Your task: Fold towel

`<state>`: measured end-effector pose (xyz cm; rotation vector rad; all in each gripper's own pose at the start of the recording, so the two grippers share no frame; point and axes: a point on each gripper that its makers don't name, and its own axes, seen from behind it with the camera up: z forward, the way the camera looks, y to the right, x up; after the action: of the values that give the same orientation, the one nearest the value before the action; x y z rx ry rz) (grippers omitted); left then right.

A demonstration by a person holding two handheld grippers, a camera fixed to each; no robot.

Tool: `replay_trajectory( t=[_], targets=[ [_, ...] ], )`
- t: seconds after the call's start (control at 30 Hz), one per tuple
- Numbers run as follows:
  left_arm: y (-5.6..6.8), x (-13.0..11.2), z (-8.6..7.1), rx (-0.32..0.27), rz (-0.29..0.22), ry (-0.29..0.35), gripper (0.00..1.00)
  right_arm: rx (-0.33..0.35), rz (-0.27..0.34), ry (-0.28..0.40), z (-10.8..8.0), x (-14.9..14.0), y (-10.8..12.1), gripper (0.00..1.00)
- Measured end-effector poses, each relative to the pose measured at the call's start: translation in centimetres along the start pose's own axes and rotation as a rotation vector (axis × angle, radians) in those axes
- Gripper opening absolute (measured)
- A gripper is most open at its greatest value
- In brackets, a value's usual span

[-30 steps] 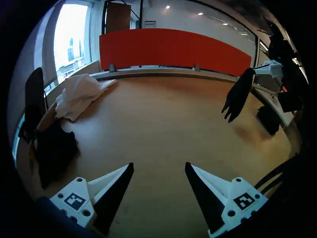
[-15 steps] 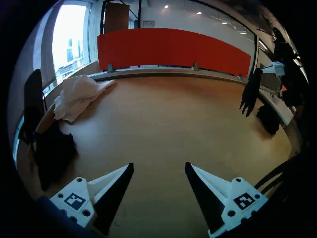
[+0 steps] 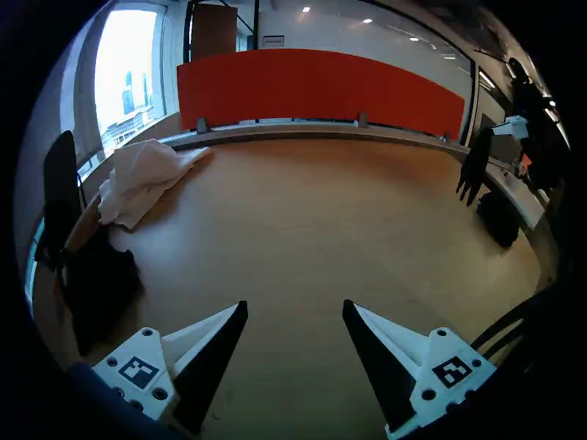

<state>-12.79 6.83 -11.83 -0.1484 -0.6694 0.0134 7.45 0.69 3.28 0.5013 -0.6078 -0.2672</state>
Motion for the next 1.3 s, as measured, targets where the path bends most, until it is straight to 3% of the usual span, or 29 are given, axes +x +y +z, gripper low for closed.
replay_trajectory(
  t=[0.73, 1.3],
  targets=[
    [0.8, 0.2, 0.2, 0.005, 0.029, -0.015, 0.96, -0.109, 0.045, -0.068, -1.7, -3.4, 8.7, 0.06],
    [2.1, 0.6, 0.4, -0.005, 0.049, -0.020, 0.96, -0.145, 0.074, -0.095, -3.0, -5.4, 11.7, 0.06]
  ],
)
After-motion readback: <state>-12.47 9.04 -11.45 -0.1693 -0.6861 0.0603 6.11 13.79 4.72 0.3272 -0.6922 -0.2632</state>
